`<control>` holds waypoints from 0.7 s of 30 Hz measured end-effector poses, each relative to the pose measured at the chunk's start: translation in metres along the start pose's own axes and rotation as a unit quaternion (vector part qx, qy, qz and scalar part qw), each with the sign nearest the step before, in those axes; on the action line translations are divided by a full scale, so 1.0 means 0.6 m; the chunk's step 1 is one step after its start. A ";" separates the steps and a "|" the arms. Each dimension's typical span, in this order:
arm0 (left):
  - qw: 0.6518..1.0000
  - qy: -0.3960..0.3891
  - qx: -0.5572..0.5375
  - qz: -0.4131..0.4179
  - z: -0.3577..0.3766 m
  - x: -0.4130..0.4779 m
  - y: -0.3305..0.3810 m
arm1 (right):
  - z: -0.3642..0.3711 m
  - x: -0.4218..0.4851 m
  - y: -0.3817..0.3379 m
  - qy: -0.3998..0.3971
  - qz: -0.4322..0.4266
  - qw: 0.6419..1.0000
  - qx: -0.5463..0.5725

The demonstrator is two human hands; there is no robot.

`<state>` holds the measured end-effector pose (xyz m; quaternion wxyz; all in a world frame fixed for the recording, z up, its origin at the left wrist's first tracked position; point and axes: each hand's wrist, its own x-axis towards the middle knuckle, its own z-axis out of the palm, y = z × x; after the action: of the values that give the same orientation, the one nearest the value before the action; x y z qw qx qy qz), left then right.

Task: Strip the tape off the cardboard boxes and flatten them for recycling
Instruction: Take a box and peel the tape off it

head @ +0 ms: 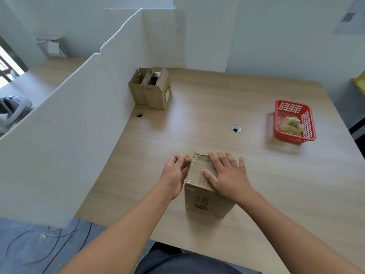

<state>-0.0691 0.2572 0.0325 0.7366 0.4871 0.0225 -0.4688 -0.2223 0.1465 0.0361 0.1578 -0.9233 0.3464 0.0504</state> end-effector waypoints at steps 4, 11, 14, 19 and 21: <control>0.986 -0.078 0.140 0.047 -0.028 -0.003 0.021 | 0.002 0.004 0.004 -0.004 -0.006 1.000 -0.006; 0.952 -0.051 0.303 0.009 -0.008 0.011 0.046 | -0.005 0.005 0.001 -0.014 0.003 1.000 -0.005; 0.947 -0.006 0.314 0.061 -0.001 0.006 0.041 | -0.011 0.008 -0.004 -0.020 0.003 1.000 -0.012; 0.858 0.086 0.455 0.223 -0.008 -0.026 -0.003 | -0.012 0.011 -0.005 -0.009 0.000 1.000 -0.015; 0.876 0.066 0.414 0.237 -0.026 -0.038 -0.019 | -0.009 0.009 -0.003 -0.005 -0.003 1.000 -0.009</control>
<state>-0.0834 0.2829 0.0275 0.5536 0.7680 -0.2411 -0.2135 -0.2174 0.1427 0.0405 0.1514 -0.9257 0.3419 0.0576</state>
